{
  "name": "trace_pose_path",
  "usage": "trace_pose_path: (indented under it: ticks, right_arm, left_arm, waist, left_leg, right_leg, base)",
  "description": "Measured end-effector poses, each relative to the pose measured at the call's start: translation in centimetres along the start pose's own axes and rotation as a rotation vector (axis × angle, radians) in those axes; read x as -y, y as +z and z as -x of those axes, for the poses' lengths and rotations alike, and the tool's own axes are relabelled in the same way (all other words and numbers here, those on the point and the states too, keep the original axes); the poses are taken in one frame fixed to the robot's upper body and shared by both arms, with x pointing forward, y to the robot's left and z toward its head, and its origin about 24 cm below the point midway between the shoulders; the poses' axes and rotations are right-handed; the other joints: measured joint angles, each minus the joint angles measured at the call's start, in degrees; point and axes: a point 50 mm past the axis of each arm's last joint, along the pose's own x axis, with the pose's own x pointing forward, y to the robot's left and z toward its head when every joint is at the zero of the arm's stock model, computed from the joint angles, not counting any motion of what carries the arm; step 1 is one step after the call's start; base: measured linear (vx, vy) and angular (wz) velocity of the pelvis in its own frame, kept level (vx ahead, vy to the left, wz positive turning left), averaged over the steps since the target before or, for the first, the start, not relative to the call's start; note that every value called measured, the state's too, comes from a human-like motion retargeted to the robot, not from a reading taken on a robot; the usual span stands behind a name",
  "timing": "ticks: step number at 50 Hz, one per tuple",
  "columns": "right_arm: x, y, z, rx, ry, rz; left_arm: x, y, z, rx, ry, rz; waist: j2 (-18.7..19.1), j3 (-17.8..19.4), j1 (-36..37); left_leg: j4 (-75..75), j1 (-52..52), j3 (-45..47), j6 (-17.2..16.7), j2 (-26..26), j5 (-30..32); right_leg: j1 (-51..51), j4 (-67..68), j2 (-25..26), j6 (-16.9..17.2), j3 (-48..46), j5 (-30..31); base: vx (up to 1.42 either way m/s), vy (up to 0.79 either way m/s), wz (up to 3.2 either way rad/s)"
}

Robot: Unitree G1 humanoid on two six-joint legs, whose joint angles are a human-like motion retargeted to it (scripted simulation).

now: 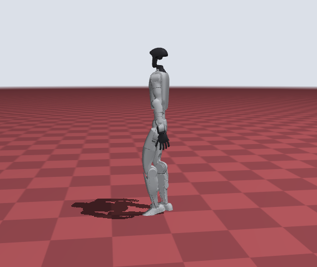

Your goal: In place motions

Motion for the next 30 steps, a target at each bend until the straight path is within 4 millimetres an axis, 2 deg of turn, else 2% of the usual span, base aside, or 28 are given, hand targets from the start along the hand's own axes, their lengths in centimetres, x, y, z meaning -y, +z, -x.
trace_pose_path:
  ticks: [1,2,3,4,5,6,7,8,10,12,15,18,20,23,26,30]
  right_arm:
    - [-0.3,-0.9,-0.1,-0.028,0.007,-0.013]
    - [-0.5,-1.8,-0.1,-0.057,0.014,-0.026]
    - [-0.6,-2.6,-0.2,-0.086,0.019,-0.043]
    - [-0.9,-3.4,-0.2,-0.107,0.027,-0.083]
    - [-1.2,-4.1,-0.2,-0.125,0.036,-0.136]
    - [-1.4,-4.4,-0.2,-0.132,0.036,-0.189]
    - [-1.6,-4.5,-0.2,-0.134,0.036,-0.242]
    - [-1.5,-4.5,-0.2,-0.122,0.034,-0.292]
    - [-1.2,-4.2,-0.2,-0.081,0.043,-0.37]
    - [-1.1,-4.4,-0.2,-0.07,0.057,-0.363]
    - [-0.7,-3.9,-0.1,-0.091,0.036,-0.273]
    - [-0.7,-3.4,-0.1,-0.09,0.021,-0.241]
    - [-1.0,-3.4,-0.2,-0.082,0.049,-0.209]
    - [-1.4,-3.3,-0.2,-0.084,0.082,-0.157]
    - [-1.5,-3.2,-0.3,-0.09,0.084,-0.128]
    - [-1.4,-2.9,-0.3,-0.08,0.077,-0.091]
  left_arm:
    - [-0.1,0.1,0.0,0.001,0.006,0.001]
    - [-0.1,0.2,0.0,0.003,0.011,0.004]
    - [-0.1,0.3,0.1,0.007,0.011,0.009]
    - [-0.1,0.7,0.1,0.01,0.013,-0.003]
    - [0.0,1.2,0.2,0.013,0.018,-0.024]
    - [0.1,2.2,0.4,0.035,0.019,-0.04]
    - [0.3,3.3,0.5,0.058,0.021,-0.055]
    - [0.6,4.5,0.8,0.084,0.023,-0.069]
    - [1.2,6.8,1.3,0.138,0.028,-0.113]
    - [1.3,7.9,1.5,0.174,0.026,-0.137]
    - [0.9,9.3,2.1,0.207,0.015,-0.133]
    - [1.1,10.0,2.3,0.222,0.043,-0.15]
    - [1.1,10.2,2.4,0.228,0.055,-0.159]
    - [1.2,10.1,2.4,0.218,0.04,-0.175]
    - [1.4,9.8,2.2,0.208,0.031,-0.186]
    - [1.6,8.7,1.8,0.191,0.025,-0.171]
  waist:
    - [0.85,-0.19,0.14]
    - [1.47,-0.32,3.18]
    - [1.62,-0.33,12.03]
    - [2.12,-0.65,9.94]
    - [2.8,-1.13,2.38]
    - [3.36,-0.1,-4.07]
    - [3.73,1.15,-7.28]
    - [3.73,2.84,-4.01]
    - [4.82,4.98,-2.67]
    - [5.79,4.6,-3.12]
    - [6.11,3.45,-6.18]
    - [6.96,4.87,-9.57]
    - [8.0,4.25,-10.55]
    - [8.0,3.46,-10.78]
    - [6.59,3.79,-9.65]
    - [4.16,3.59,-6.94]
  left_leg:
    - [-4.51,3.17,-0.93,0.52,-0.74,-5.7]
    - [-9.08,6.37,2.82,1.35,-0.83,-9.64]
    - [-13.79,9.65,15.89,2.77,0.39,-10.05]
    - [-15.76,10.14,14.89,2.66,0.63,-9.21]
    - [-16.36,9.24,6.84,1.78,0.38,-7.75]
    - [-15.56,7.98,-1.24,1.69,0.01,-7.12]
    - [-15.15,7.36,-5.43,1.89,-0.01,-6.59]
    - [-15.55,8.05,-1.87,2.65,0.69,-6.27]
    - [-16.05,8.76,-0.02,2.87,2.28,-6.18]
    - [-16.15,7.64,-0.19,3.04,3.13,-5.91]
    - [-16.38,5.14,0.87,3.43,3.01,-5.5]
    - [-17.02,5.24,0.51,2.94,4.08,-4.71]
    - [-16.94,4.13,0.63,2.7,5.12,-4.33]
    - [-16.7,3.26,0.51,2.65,5.21,-4.01]
    - [-16.99,4.8,1.66,2.46,4.57,-3.97]
    - [-18.02,7.37,4.33,1.99,3.07,-4.04]
  right_leg:
    - [0.23,0.87,0.79,0.34,0.33,-0.88]
    - [0.09,2.46,1.6,0.77,3.73,-1.92]
    - [-0.77,5.5,2.44,1.34,13.24,-3.3]
    - [-1.48,7.52,2.26,1.54,11.69,-3.87]
    - [-2.11,9.03,1.57,1.55,4.6,-4.04]
    - [-3.88,12.56,0.98,1.25,-1.32,-1.23]
    - [-5.83,17.15,0.08,1.61,-4.17,2.07]
    - [-8.12,23.86,-1.43,3.32,-0.89,6.32]
    - [-14.86,37.88,-4.63,4.55,0.78,13.5]
    - [-23.47,51.07,-4.94,4.14,4.87,12.8]
    - [-35.33,68.02,-9.42,2.86,6.16,6.78]
    - [-43.18,77.44,-7.64,5.16,8.42,4.46]
    - [-47.36,80.89,-6.51,6.77,8.76,3.73]
    - [-48.8,82.23,-7.77,6.09,7.66,3.27]
    - [-44.68,78.72,-8.1,5.44,7.62,2.99]
    - [-34.54,67.34,-6.46,5.26,8.51,3.26]
  base:
    - [0.21,0.06,-1.23]
    - [0.24,0.11,-3.88]
    - [0.22,0.17,-3.15]
    - [0.18,0.22,0.13]
    - [0.04,0.17,4.81]
    - [-0.07,0.12,5.2]
    - [-0.17,0.1,2.05]
    - [-0.16,0.14,-0.12]
    - [-0.12,0.18,-0.65]
    - [0.0,0.15,-0.27]
    - [-0.08,0.11,-0.37]
    - [-0.13,0.08,0.46]
    - [0.02,0.02,0.35]
    - [0.02,0.0,0.04]
    - [0.03,0.01,-0.16]
    - [0.08,-0.01,-0.46]
